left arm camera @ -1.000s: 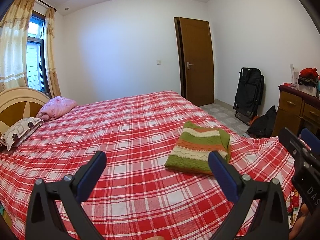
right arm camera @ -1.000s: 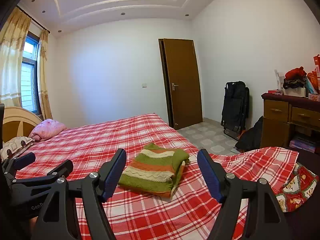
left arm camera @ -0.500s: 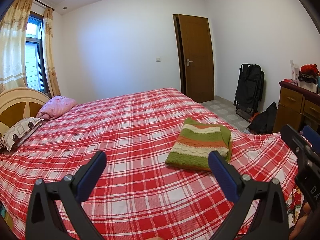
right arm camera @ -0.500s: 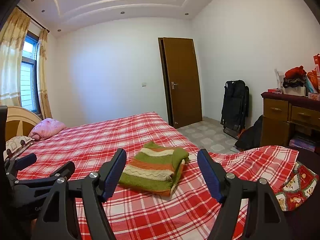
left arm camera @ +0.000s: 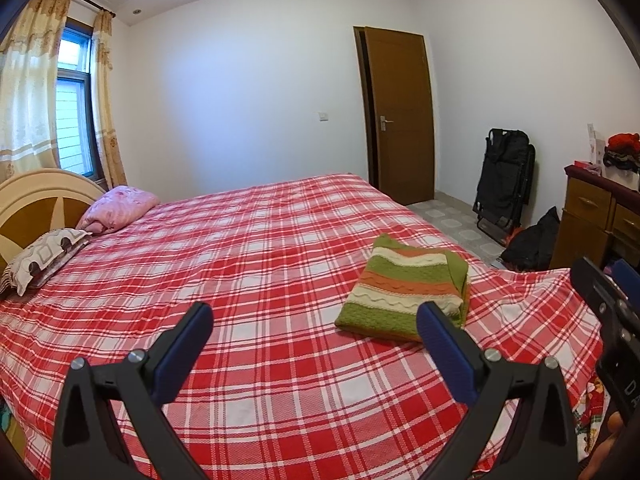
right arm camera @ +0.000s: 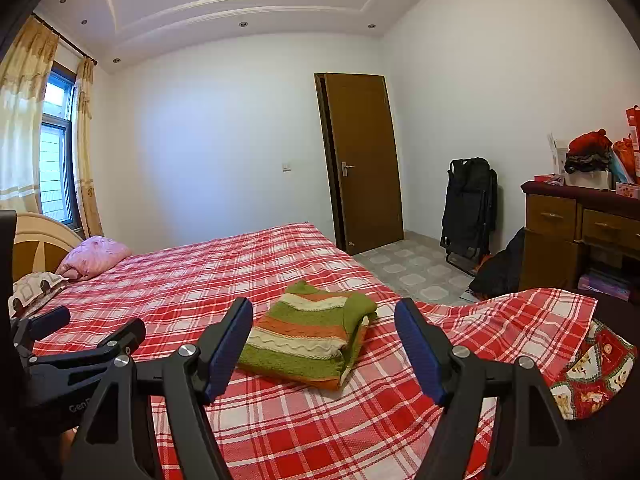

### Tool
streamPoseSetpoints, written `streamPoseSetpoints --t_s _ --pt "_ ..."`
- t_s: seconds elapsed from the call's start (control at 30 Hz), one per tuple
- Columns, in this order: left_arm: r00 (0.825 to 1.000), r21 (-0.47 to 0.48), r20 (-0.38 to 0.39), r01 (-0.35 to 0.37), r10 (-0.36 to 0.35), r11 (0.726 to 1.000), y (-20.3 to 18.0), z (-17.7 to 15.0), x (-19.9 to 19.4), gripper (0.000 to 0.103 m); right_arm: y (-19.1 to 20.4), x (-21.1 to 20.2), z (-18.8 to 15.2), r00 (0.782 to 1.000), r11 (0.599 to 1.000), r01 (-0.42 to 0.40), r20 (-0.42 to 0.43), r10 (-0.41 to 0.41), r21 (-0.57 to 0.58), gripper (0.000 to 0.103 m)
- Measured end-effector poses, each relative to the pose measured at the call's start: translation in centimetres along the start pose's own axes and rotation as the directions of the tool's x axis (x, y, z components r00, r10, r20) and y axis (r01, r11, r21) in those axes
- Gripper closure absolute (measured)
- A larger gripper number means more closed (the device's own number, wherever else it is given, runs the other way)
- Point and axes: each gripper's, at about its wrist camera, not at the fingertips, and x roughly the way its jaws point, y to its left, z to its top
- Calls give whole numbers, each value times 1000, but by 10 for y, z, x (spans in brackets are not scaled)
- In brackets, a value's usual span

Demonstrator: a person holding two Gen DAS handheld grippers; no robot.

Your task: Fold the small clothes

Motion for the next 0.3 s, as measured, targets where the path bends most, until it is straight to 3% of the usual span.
streamPoseSetpoints --t_s 0.3 --pt "1000 -20 -1 14 -14 1000 9 0 3 0 0 2 -1 1000 1000 2 -11 -2 10 29"
